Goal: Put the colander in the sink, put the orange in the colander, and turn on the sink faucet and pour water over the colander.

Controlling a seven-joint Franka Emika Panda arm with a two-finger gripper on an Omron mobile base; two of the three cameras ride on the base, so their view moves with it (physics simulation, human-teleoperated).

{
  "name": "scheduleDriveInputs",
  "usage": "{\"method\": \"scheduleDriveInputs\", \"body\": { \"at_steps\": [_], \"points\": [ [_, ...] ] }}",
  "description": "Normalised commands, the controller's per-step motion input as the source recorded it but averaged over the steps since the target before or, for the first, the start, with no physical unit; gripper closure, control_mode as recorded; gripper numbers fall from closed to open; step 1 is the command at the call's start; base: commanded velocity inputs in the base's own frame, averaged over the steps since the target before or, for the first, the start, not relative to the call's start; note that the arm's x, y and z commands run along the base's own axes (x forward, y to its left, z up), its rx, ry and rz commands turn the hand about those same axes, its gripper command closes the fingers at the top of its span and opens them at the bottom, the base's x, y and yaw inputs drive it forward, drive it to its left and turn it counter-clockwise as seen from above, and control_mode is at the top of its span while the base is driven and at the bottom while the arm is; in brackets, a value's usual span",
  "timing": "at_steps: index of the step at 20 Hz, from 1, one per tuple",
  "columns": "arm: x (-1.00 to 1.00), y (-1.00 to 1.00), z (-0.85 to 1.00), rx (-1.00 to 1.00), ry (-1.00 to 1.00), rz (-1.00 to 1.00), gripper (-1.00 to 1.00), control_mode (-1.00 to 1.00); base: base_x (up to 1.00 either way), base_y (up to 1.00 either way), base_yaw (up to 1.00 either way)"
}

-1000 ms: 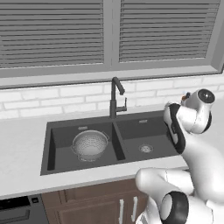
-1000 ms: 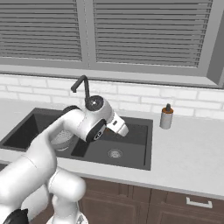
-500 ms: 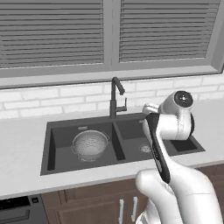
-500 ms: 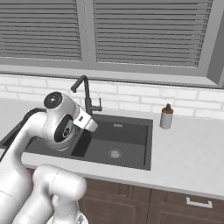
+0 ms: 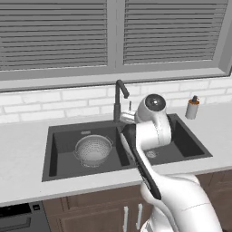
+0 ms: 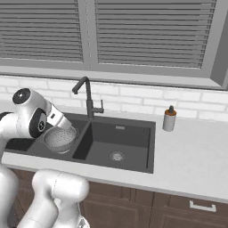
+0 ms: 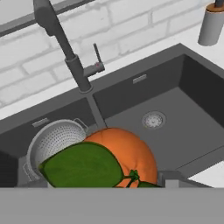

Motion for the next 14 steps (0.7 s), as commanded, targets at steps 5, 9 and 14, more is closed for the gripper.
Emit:
{"method": "scheduleDriveInputs", "body": {
  "at_steps": [5, 9, 14],
  "points": [
    [0.00, 1.00, 0.00, 0.00, 0.14, 0.02, 1.00, -1.00, 0.00, 0.00, 0.00],
    [0.16, 0.95, -0.14, 0.00, 0.18, 0.00, 1.00, -1.00, 0.00, 0.00, 0.00],
    [0.50, 0.61, -0.38, 0.00, 0.17, 0.00, 1.00, -1.00, 0.00, 0.00, 0.00]
  ]
}}
